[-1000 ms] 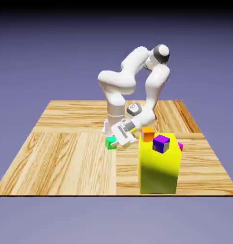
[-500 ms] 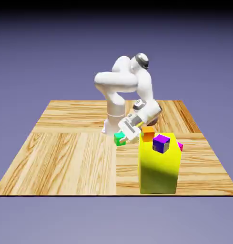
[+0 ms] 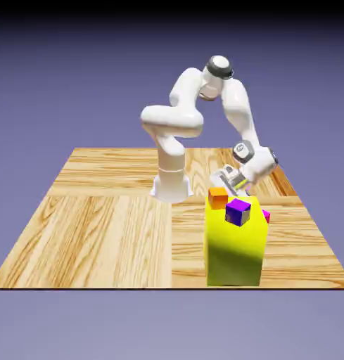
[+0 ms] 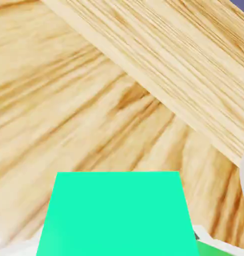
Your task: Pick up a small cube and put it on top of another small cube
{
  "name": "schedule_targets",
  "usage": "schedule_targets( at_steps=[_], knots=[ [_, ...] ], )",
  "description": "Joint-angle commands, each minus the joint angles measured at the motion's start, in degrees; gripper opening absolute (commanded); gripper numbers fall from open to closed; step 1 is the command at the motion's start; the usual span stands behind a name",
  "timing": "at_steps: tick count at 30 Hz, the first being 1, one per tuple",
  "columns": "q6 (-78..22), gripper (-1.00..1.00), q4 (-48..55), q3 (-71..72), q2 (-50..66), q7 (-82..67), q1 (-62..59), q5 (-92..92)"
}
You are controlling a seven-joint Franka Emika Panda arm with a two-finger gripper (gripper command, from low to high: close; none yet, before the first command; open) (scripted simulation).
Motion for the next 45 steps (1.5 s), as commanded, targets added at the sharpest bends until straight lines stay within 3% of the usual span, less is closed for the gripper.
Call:
schedule_targets(
  at_steps=[1,18,35,44,45],
  knots=[
    [-1.62,-1.0,2.08,-0.88,0.34,0.76,-1.95,-1.13],
    [-28.05,-1.0,37.34,-15.72,6.15,13.53,-35.02,-19.84],
    [-46.24,-1.0,62.73,-15.18,3.89,39.81,-70.26,-30.33],
    [-37.03,-1.0,48.19,-16.1,2.91,39.61,-63.6,-28.8],
    [-37.03,1.0,48.19,-16.1,2.91,39.61,-63.6,-28.8]
  ],
)
